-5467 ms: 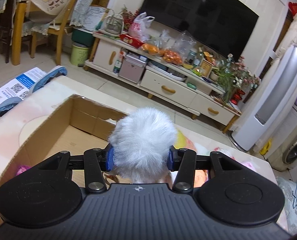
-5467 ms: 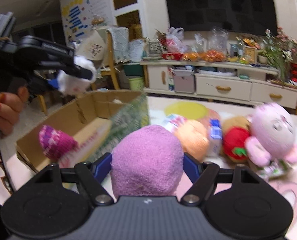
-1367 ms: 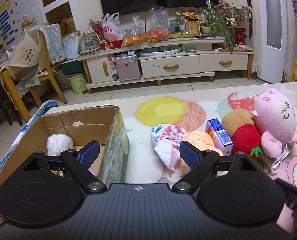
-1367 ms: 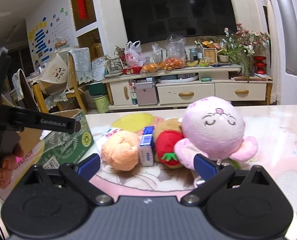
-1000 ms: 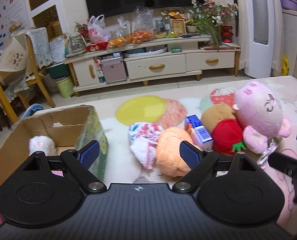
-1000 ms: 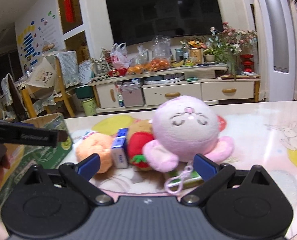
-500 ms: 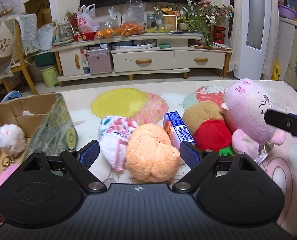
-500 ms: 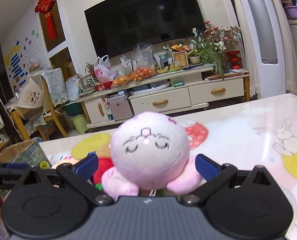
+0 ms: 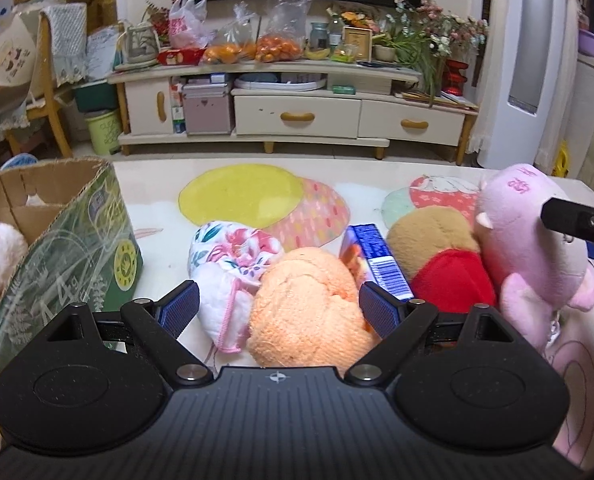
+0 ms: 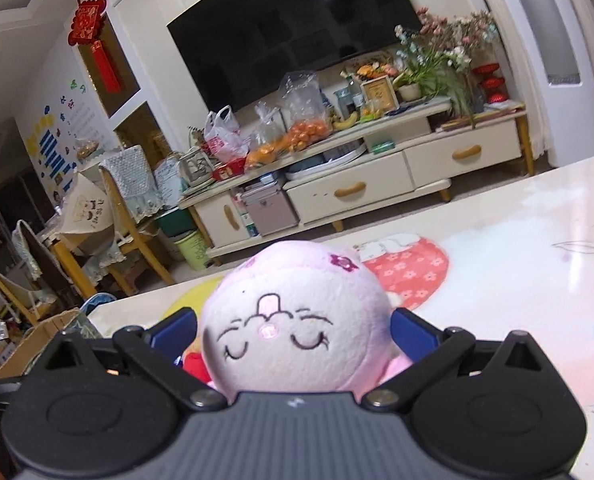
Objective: Organize soft objects
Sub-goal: 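Move left tool to the orange fuzzy plush while right tool grasps the pink pig plush, then close left tool on the orange fuzzy plush while right tool lifts the pink plush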
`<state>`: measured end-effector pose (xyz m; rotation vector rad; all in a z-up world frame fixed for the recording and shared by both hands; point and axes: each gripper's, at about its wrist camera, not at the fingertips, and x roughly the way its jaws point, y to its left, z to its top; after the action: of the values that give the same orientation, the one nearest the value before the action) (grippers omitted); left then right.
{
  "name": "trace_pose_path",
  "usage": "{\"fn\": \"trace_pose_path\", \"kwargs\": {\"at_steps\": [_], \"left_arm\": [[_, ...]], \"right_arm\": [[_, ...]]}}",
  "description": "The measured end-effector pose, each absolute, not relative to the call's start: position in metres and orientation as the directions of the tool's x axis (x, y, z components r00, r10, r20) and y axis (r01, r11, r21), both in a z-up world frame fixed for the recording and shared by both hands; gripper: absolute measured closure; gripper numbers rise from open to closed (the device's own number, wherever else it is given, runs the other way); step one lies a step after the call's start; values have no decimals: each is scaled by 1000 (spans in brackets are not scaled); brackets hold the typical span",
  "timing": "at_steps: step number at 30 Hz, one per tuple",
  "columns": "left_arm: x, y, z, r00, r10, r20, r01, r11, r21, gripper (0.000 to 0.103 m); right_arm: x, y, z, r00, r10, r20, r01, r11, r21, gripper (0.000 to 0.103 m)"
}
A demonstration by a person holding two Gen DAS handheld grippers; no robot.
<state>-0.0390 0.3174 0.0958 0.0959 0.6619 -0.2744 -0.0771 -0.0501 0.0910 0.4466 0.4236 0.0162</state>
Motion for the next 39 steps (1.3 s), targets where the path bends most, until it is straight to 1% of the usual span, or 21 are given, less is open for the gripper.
{"fn": "trace_pose_path", "kwargs": {"at_steps": [3, 10, 11, 12, 13, 14, 15, 16, 18, 21, 25, 30, 39], "left_arm": [[-35, 321, 93, 738, -241, -630, 280, 959, -38, 0], [-31, 320, 86, 715, -264, -648, 292, 954, -67, 0], [-31, 320, 86, 712, -267, -649, 293, 953, -71, 2], [-31, 319, 86, 709, -272, -651, 295, 952, -77, 6], [-30, 319, 86, 705, -278, -652, 298, 951, -83, 13], [-31, 319, 86, 701, -285, -654, 304, 949, -87, 17], [-32, 317, 87, 699, -287, -655, 310, 947, -84, 23], [-34, 315, 87, 699, -290, -653, 316, 945, -81, 32], [-37, 312, 88, 701, -292, -650, 327, 942, -70, 37], [-40, 310, 87, 708, -284, -647, 334, 941, -47, 39], [-40, 313, 86, 707, -279, -650, 318, 946, -61, 42], [-42, 317, 87, 700, -280, -657, 309, 948, -76, 43], [-48, 317, 94, 703, -306, -642, 314, 944, -107, 43]], "right_arm": [[-74, -52, 89, 912, 108, -395, 77, 902, 425, 0], [-71, -55, 84, 917, 114, -382, 65, 903, 425, 0], [-71, -53, 83, 917, 115, -383, 61, 905, 420, 0], [-71, -53, 84, 915, 118, -385, 57, 908, 416, 0], [-71, -53, 85, 913, 124, -389, 52, 910, 411, 0], [-71, -53, 85, 911, 127, -393, 49, 911, 410, 0], [-71, -53, 86, 909, 131, -395, 48, 910, 411, 0], [-72, -53, 86, 908, 133, -397, 46, 911, 411, 0], [-72, -51, 87, 906, 132, -402, 40, 920, 391, 0], [-72, -46, 89, 902, 124, -413, 37, 933, 359, 2], [-73, -40, 89, 901, 123, -417, 20, 946, 322, 6], [-78, -30, 90, 907, 101, -409, 7, 967, 255, 10], [-86, -18, 91, 914, 65, -400, 13, 982, 189, 13]]}}
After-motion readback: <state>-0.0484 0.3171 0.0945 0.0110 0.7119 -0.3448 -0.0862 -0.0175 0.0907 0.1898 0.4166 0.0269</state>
